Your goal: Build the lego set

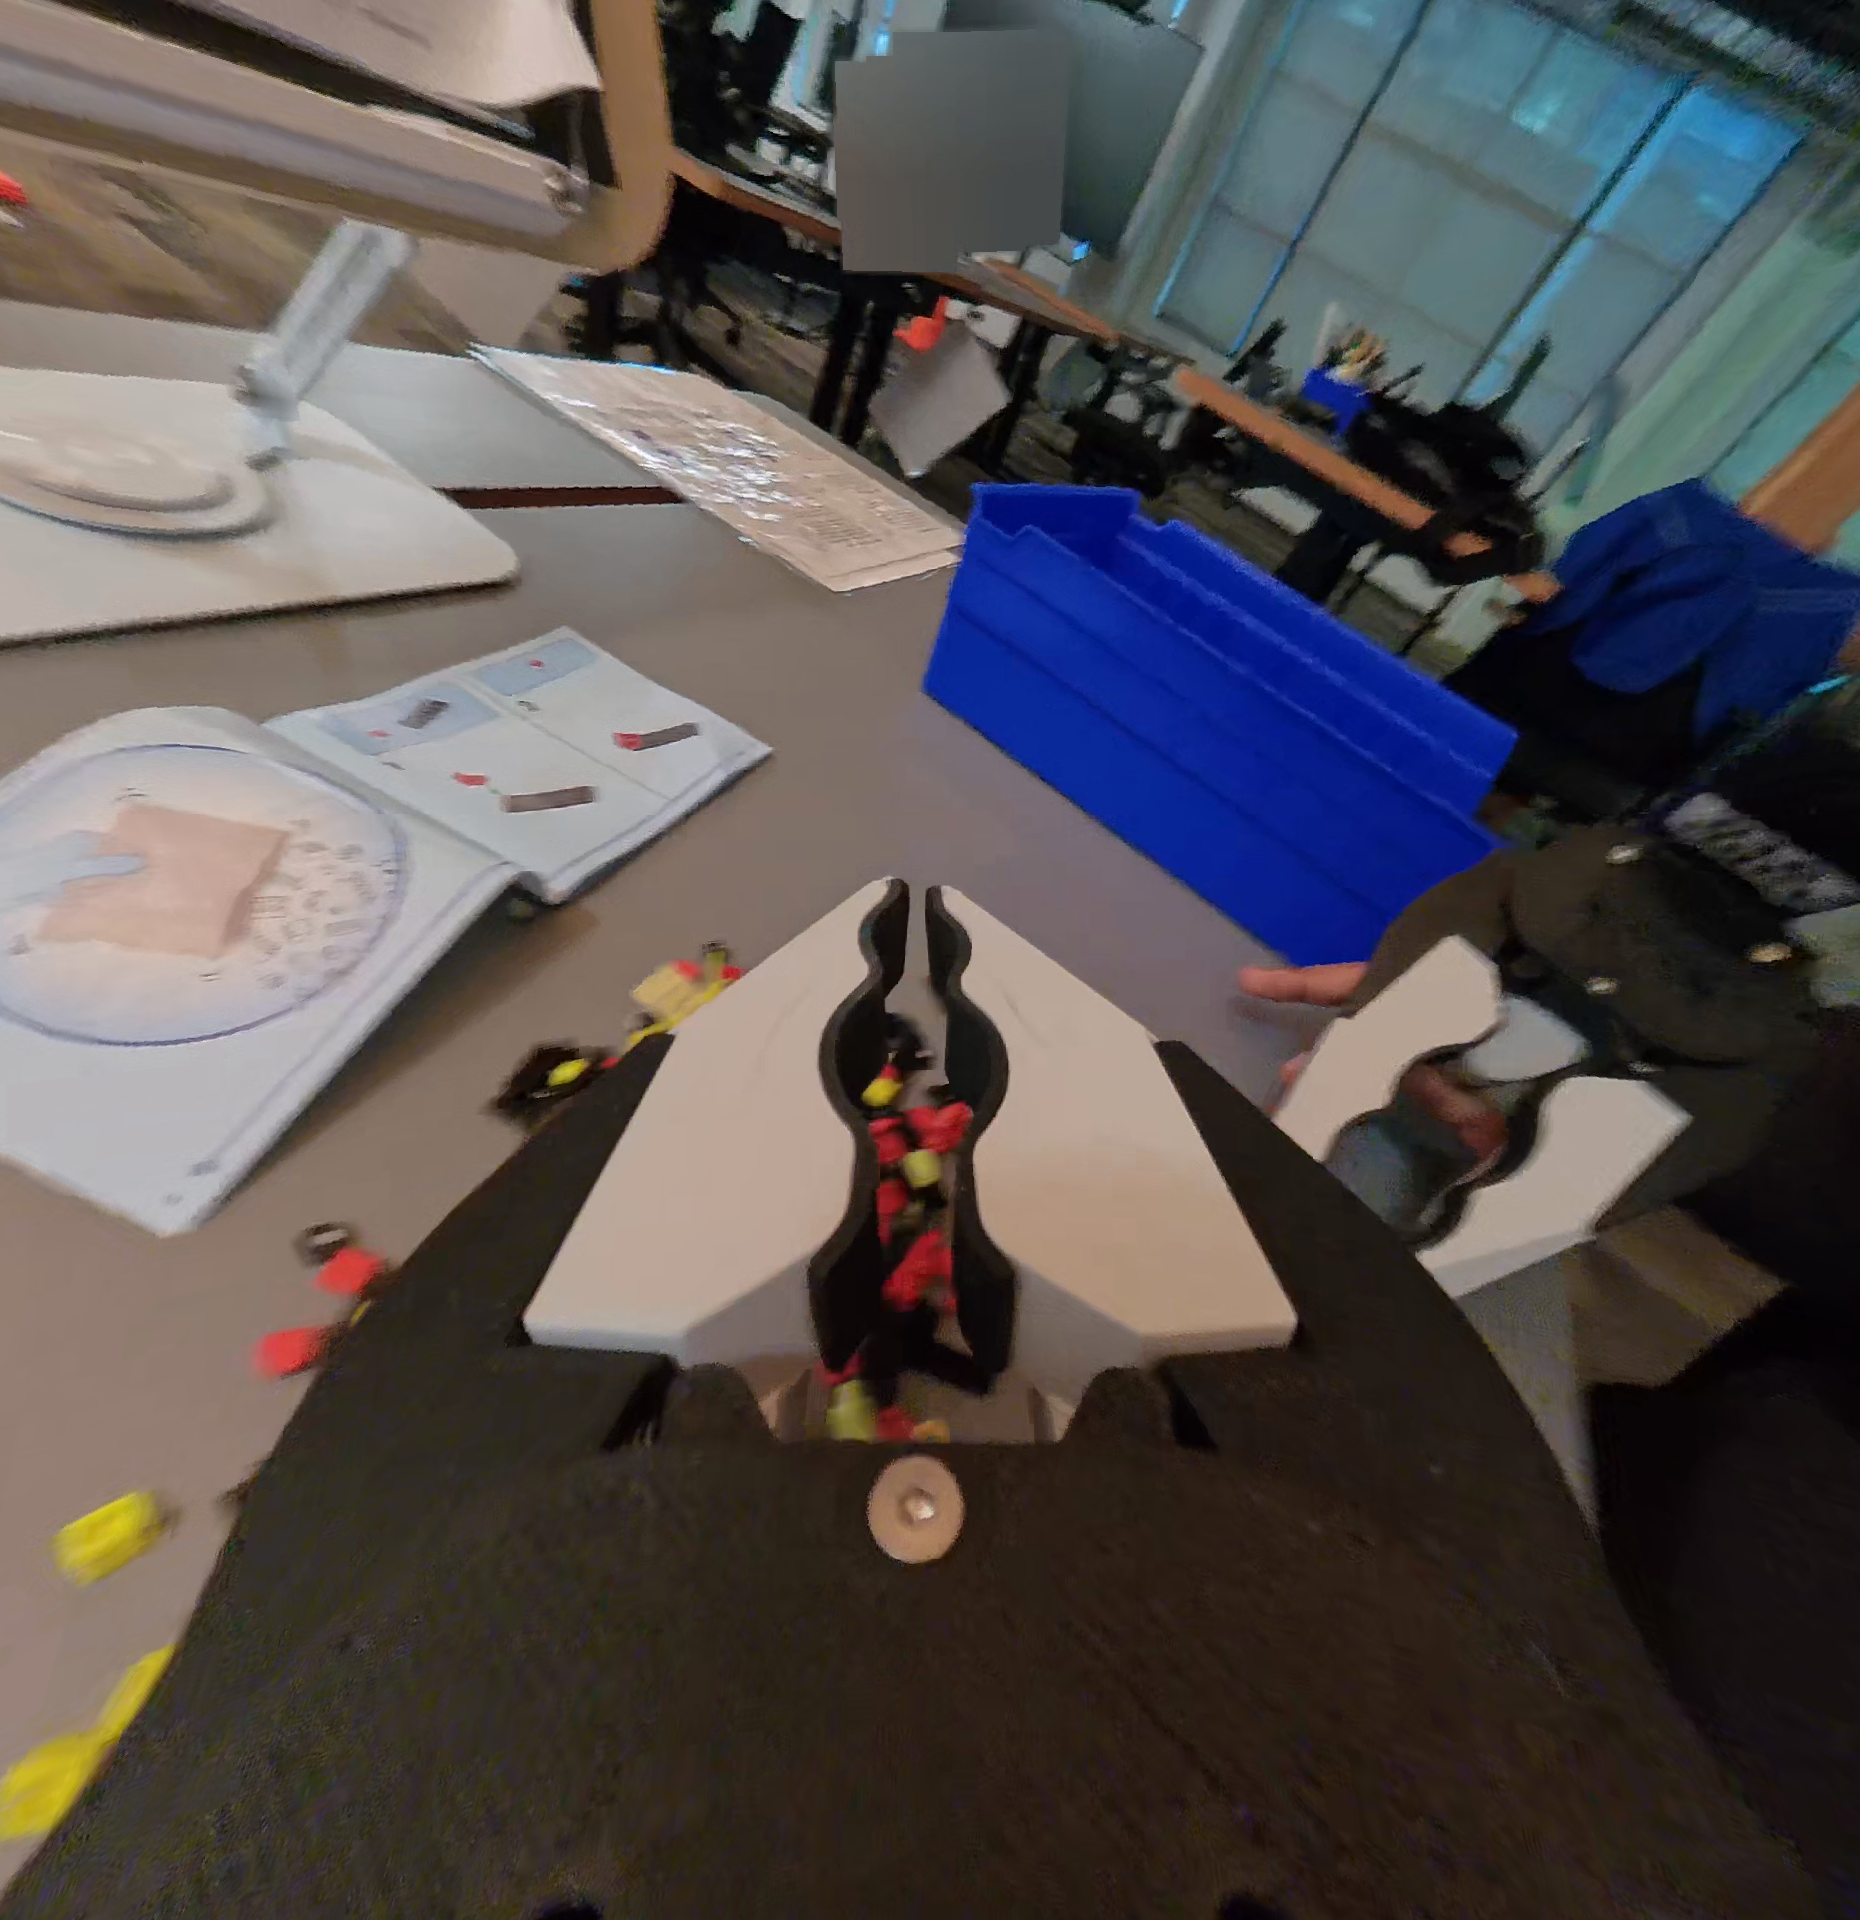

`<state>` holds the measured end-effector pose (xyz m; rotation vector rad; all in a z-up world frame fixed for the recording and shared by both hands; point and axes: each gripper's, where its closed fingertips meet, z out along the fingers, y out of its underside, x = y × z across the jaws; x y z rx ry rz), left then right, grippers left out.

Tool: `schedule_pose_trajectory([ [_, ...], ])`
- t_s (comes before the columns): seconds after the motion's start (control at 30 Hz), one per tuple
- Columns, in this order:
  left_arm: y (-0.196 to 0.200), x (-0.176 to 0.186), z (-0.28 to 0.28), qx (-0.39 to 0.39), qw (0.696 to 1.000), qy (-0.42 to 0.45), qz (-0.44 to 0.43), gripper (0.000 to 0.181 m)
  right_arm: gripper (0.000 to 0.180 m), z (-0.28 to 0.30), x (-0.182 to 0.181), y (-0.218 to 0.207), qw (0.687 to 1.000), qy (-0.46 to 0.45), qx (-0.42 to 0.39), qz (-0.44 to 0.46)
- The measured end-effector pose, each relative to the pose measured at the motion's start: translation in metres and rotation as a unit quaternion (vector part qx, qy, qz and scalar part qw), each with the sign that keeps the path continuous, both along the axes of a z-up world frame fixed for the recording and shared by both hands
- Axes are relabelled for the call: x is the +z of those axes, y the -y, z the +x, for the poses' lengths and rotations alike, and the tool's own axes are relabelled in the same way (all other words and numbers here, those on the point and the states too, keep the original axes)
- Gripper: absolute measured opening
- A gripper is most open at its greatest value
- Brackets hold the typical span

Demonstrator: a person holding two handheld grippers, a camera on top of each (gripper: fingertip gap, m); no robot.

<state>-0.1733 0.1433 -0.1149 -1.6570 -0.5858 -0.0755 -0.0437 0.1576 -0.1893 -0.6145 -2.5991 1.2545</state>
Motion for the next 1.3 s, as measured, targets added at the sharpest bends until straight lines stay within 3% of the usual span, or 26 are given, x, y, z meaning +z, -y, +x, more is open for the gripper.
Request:
schedule_pose_trajectory([
  [0.13, 0.036, -0.003, -0.031, 0.076, 0.994, -0.062, -0.038, 0.0, 0.031, 0.004, -0.013, 0.007, 0.999, 0.019, 0.032, 0.025],
  [0.3, 0.049, -0.006, -0.038, 0.096, 0.995, -0.009, -0.019, 0.009, 0.03, 0.007, -0.026, 0.011, 0.996, 0.034, 0.055, 0.053],
  [0.53, 0.061, -0.018, -0.047, 0.142, 0.986, -0.044, -0.078, 0.012, 0.014, 0.007, -0.028, 0.01, 0.996, 0.042, 0.062, 0.056],
  [1.03, 0.095, -0.026, -0.072, 0.206, 0.97, -0.054, -0.121, 0.011, 0.014, 0.029, -0.027, 0.003, 0.988, 0.067, 0.131, 0.045],
  [1.3, 0.095, -0.026, -0.068, 0.194, 0.976, -0.028, -0.097, 0.014, 0.014, 0.023, -0.027, -0.001, 0.988, 0.051, 0.133, 0.055],
])
